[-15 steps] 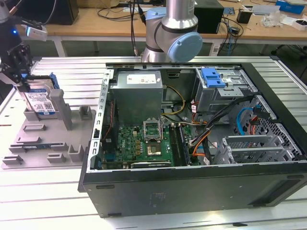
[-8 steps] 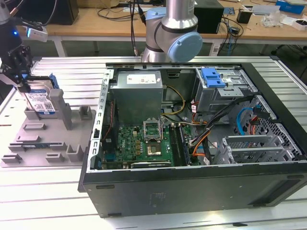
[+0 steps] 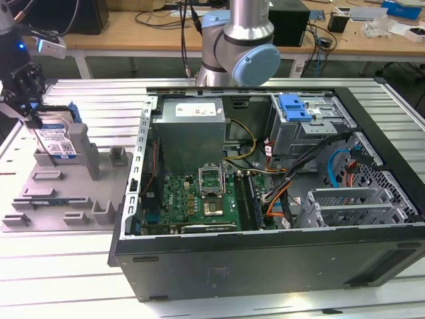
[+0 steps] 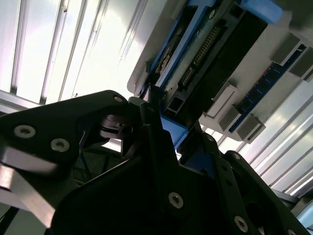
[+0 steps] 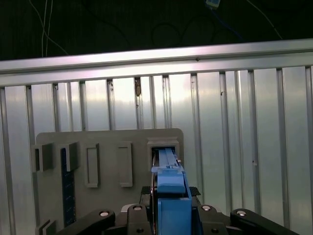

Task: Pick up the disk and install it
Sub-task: 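Pick up the disk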

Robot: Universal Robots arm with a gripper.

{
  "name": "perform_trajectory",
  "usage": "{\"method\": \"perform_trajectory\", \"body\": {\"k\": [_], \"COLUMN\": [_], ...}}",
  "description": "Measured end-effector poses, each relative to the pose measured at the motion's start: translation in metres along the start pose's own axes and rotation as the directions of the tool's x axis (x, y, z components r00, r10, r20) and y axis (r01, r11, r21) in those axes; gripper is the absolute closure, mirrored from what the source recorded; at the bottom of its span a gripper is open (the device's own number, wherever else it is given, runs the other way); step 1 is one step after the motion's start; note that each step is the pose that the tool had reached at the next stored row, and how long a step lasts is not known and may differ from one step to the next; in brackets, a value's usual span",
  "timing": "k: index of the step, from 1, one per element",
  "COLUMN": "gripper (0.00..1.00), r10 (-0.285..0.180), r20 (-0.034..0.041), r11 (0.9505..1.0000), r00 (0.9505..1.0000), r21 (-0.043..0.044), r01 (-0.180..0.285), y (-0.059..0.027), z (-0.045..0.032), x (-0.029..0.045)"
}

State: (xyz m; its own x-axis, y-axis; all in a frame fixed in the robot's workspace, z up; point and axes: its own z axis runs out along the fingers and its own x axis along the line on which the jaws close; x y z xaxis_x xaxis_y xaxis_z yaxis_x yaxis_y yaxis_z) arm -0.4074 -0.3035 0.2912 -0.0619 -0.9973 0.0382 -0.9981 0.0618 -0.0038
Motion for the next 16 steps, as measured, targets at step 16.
{"method": "perform_trajectory", "body": {"k": [16], "gripper": [0.63], "r10": [0.000], "r20": [0.0005], "r11": [1.0000], "r00": [1.0000], "r21": [0.0009], "r01": [0.000], "y": [-0.0001], "z": [-0.0033], "x": [0.0001]}}
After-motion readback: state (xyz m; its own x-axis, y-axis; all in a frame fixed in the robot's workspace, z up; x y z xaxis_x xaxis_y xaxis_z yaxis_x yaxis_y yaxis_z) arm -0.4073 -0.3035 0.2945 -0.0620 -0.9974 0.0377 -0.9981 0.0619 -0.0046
